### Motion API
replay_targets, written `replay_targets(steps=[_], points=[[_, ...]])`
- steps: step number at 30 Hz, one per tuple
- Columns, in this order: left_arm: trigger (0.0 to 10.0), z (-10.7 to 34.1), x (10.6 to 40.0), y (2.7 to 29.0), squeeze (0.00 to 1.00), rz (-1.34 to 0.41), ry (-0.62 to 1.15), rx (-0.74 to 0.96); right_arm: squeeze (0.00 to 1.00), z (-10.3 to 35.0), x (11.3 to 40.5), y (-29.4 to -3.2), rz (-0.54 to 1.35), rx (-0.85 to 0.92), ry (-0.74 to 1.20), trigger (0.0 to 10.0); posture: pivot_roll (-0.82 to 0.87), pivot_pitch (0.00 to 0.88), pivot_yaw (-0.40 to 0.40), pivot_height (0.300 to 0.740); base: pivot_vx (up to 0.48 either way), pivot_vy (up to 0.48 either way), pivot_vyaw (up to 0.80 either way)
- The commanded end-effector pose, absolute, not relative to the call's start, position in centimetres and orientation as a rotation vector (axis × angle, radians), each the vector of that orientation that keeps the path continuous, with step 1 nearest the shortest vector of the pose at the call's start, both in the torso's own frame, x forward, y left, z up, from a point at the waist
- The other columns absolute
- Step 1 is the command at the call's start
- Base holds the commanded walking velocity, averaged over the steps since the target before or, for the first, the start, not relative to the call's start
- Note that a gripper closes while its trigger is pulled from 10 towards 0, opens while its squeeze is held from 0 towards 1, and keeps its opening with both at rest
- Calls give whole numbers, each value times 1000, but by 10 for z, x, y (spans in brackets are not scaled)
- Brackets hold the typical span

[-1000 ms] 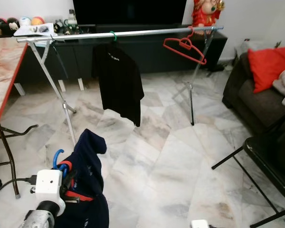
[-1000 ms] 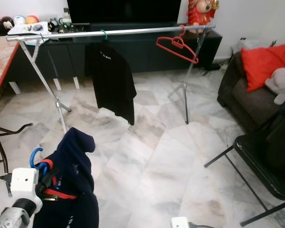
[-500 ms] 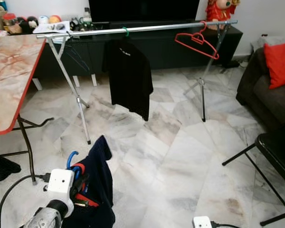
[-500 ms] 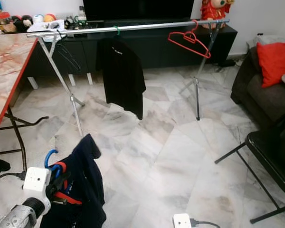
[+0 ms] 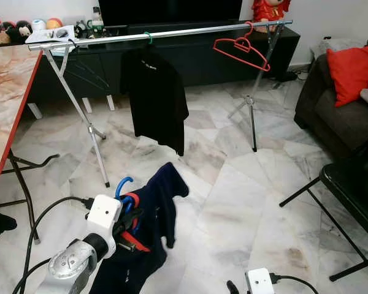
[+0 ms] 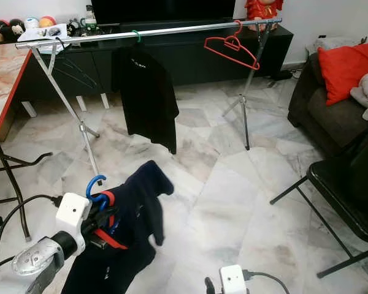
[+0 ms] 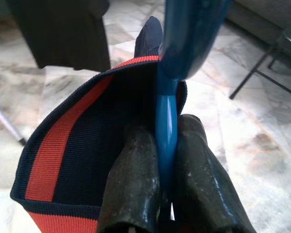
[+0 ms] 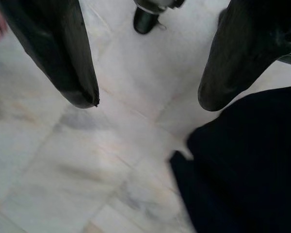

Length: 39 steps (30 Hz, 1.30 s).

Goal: Hang hanger

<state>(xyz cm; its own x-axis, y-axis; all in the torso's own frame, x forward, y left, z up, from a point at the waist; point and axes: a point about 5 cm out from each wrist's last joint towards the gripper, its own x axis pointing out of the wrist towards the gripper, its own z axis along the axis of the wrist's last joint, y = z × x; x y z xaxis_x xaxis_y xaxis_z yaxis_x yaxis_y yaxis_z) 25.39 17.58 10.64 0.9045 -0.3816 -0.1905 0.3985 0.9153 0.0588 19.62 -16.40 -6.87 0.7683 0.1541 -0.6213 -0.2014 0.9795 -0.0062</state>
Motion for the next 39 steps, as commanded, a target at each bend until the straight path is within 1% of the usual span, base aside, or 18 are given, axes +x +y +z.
replay_targets(steps=[1,6,8,10,11,12,13,14,15,19,21,22,27,29,33,36,39], points=[[10000,117,255,172,0,-443,141,110,0,-69,194,-162,219,-72,662,10000,42,134,8,740,0,0,0],[10000,129,263,160,0,-521,115,107,0,-65,196,-154,353,-64,626,10000,44,136,7,740,0,0,0],[10000,131,265,158,0,-540,111,105,0,-65,197,-153,375,-59,620,10000,44,136,7,740,0,0,0],[10000,138,271,145,0,-599,92,88,0,-59,202,-150,428,-41,572,10000,35,136,3,740,0,0,0],[10000,138,271,145,0,-599,92,88,0,-59,202,-150,428,-41,572,10000,35,136,3,740,0,0,0],[10000,141,274,137,0,-631,83,78,0,-6,264,-155,495,-17,295,10000,31,135,2,740,0,0,0],[10000,142,274,132,0,-655,78,79,0,18,284,-155,531,-13,187,10000,28,134,2,740,0,0,0],[10000,142,274,132,0,-655,78,79,0,18,284,-155,531,-13,187,10000,28,134,2,740,0,0,0],[10000,144,275,125,0,-688,71,77,0,37,296,-154,564,-15,95,10000,25,135,1,740,0,0,0],[10000,145,277,116,0,-713,64,68,0,48,300,-153,571,-1,40,10000,23,135,0,740,0,0,0],[10000,146,277,112,0,-725,63,57,0,53,303,-152,569,50,17,10000,22,135,0,740,0,0,0],[10000,146,276,107,0,-745,64,49,0,57,305,-148,598,72,6,10000,22,135,0,740,0,0,0],[10000,145,276,100,0,-774,66,44,0,51,297,-143,695,76,49,10000,25,129,-7,740,0,0,0],[10000,147,278,98,0,-782,60,43,0,45,291,-147,703,39,80,10000,20,129,-8,740,0,0,0],[10000,153,281,91,0,-815,41,30,0,29,280,-159,676,-113,163,10000,14,126,-10,740,0,0,0],[10000,157,282,87,0,-842,30,32,0,20,272,-160,703,-151,211,10000,12,123,-10,740,0,0,0],[10000,159,283,84,0,-854,23,32,0,15,270,-162,678,-187,233,10000,12,123,-10,740,0,0,0]])
